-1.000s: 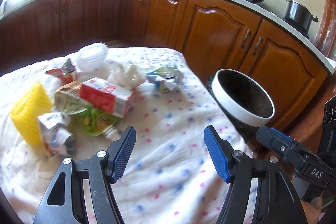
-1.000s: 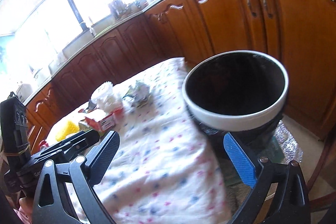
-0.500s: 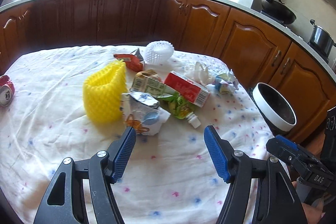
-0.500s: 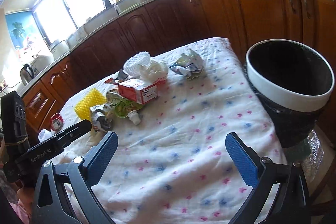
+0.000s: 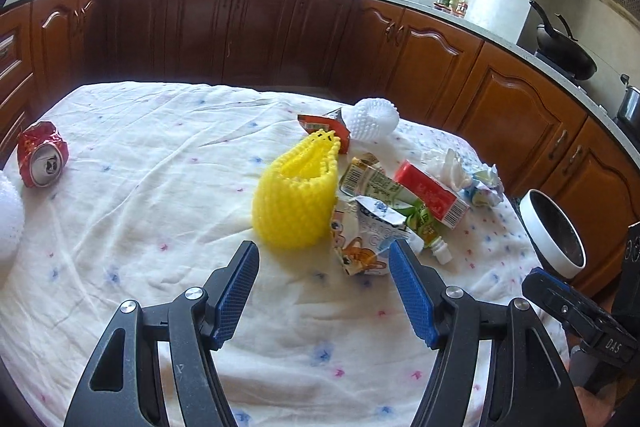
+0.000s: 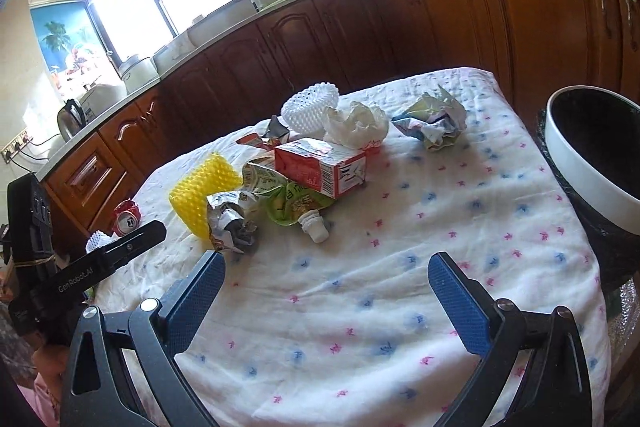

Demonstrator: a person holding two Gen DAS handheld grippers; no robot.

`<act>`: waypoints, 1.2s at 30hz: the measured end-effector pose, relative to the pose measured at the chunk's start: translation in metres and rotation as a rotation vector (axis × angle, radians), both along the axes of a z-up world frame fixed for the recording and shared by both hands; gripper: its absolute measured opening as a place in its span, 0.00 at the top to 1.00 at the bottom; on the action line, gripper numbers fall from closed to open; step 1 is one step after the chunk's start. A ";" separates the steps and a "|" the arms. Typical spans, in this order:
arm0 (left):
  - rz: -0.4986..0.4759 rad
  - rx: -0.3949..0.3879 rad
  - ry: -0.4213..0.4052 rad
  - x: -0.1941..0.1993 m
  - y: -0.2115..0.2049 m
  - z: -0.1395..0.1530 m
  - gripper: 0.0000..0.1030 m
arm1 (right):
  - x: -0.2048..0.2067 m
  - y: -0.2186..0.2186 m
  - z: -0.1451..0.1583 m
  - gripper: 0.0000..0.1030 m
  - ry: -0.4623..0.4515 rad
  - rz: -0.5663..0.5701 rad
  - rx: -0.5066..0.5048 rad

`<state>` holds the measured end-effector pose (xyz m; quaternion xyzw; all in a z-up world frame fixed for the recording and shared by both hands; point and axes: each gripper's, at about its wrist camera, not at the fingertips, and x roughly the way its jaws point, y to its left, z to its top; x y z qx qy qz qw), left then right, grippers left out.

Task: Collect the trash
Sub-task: 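Grasp the yellow foam mesh with the left tool while the right tool grasps the fox-print wrapper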

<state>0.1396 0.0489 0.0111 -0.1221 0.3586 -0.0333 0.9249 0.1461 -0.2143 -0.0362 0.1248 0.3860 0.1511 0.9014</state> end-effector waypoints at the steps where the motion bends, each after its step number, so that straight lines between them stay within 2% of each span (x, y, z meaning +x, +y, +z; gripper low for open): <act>1: 0.002 0.002 0.006 0.002 0.003 0.000 0.35 | 0.001 0.005 0.000 0.05 -0.003 0.016 0.002; 3: -0.001 0.001 0.017 0.009 0.010 -0.003 0.35 | 0.003 0.016 0.000 0.11 -0.005 0.051 0.015; 8: -0.023 0.011 0.035 0.032 0.019 -0.007 0.35 | 0.020 0.041 -0.009 0.41 0.039 0.113 0.059; 11: -0.054 0.028 0.040 0.047 0.020 -0.012 0.35 | 0.032 0.053 -0.015 0.53 0.065 0.133 0.085; 15: -0.083 0.060 0.036 0.064 0.021 -0.019 0.35 | 0.046 0.068 -0.023 0.57 0.095 0.160 0.116; 19: -0.110 0.041 0.057 0.081 0.021 -0.030 0.37 | 0.058 0.076 -0.032 0.65 0.117 0.168 0.134; 21: -0.124 0.033 0.066 0.087 0.020 -0.035 0.46 | 0.064 0.077 -0.036 0.75 0.134 0.173 0.157; 23: -0.139 0.030 0.077 0.090 0.017 -0.038 0.72 | 0.065 0.077 -0.037 0.82 0.134 0.180 0.170; 25: -0.143 0.034 0.072 0.088 0.015 -0.037 0.77 | 0.062 0.077 -0.033 0.87 0.117 0.188 0.166; 30: -0.140 0.035 0.039 0.072 0.009 -0.023 0.78 | 0.046 0.068 -0.019 0.90 0.080 0.193 0.141; 32: -0.146 0.041 0.018 0.062 0.003 -0.015 0.78 | 0.040 0.062 -0.013 0.98 0.066 0.191 0.131; 36: -0.179 0.027 -0.005 0.047 -0.014 -0.005 0.78 | 0.024 0.041 -0.001 0.99 0.040 0.168 0.118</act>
